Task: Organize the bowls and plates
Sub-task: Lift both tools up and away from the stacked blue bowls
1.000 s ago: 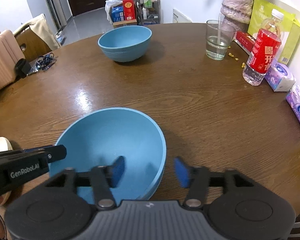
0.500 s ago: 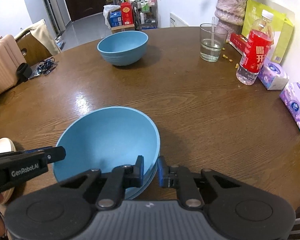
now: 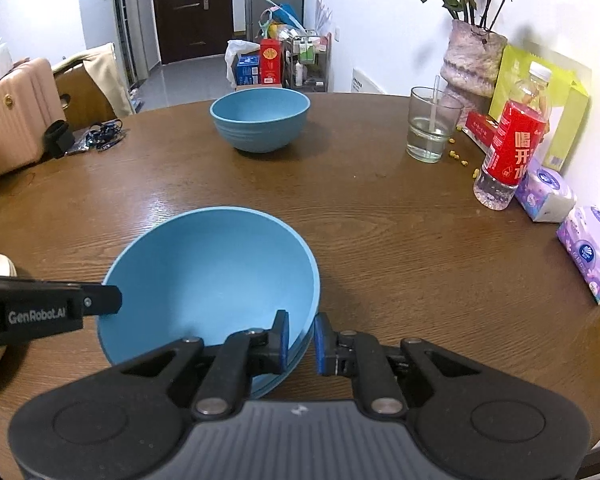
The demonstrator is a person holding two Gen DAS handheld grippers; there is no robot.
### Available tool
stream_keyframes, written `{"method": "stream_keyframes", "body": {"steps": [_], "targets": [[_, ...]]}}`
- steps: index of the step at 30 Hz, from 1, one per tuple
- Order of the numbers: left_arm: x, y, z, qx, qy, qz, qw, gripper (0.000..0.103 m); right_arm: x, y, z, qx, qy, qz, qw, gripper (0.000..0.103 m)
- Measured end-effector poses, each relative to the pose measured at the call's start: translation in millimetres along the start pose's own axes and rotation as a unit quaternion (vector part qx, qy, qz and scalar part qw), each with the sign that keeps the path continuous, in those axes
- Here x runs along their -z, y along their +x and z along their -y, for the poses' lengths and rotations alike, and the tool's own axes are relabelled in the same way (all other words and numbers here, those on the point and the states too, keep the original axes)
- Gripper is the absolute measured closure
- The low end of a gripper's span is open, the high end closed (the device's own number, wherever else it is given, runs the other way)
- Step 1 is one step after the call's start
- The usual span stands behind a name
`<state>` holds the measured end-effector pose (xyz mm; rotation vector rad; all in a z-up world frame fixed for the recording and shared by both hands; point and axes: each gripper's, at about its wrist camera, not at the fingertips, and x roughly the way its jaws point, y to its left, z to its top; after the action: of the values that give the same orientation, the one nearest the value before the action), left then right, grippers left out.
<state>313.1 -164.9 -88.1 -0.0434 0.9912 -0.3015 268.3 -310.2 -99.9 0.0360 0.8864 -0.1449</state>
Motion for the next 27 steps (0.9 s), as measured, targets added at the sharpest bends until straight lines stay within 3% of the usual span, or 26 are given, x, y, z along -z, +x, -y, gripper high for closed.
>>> {"method": "stream_keyframes", "body": {"steps": [15, 17, 21, 23, 25, 27], "targets": [[-3.2, -12.6, -5.0, 0.001, -0.005, 0.016, 0.9999, 0.088, 0.3, -1.4, 8.6, -0.022, 0.028, -0.011, 0.999, 0.089], [-4.9, -17.0, -9.1, -0.002, -0.009, 0.021, 0.9997, 0.067, -0.7, -4.6, 13.0, -0.027, 0.042, -0.008, 0.999, 0.077], [-8.9, -28.4, -16.2, -0.008, -0.011, 0.035, 0.9993, 0.042, -2.9, -11.1, 18.4, -0.029, 0.055, 0.000, 0.998, 0.039], [-13.6, -35.2, -19.7, -0.010, -0.014, 0.041, 0.9990, 0.011, -6.3, -14.4, 21.1, -0.031, 0.063, -0.001, 0.998, 0.025], [-20.9, -43.6, -23.6, -0.011, -0.015, 0.049, 0.9986, 0.000, -12.4, -17.5, 23.9, -0.039, 0.069, -0.005, 0.997, 0.010], [-32.4, -52.4, -27.5, -0.010, -0.014, 0.052, 0.9985, 0.000, -22.1, -21.9, 26.8, -0.045, 0.075, -0.006, 0.996, 0.010]]}}
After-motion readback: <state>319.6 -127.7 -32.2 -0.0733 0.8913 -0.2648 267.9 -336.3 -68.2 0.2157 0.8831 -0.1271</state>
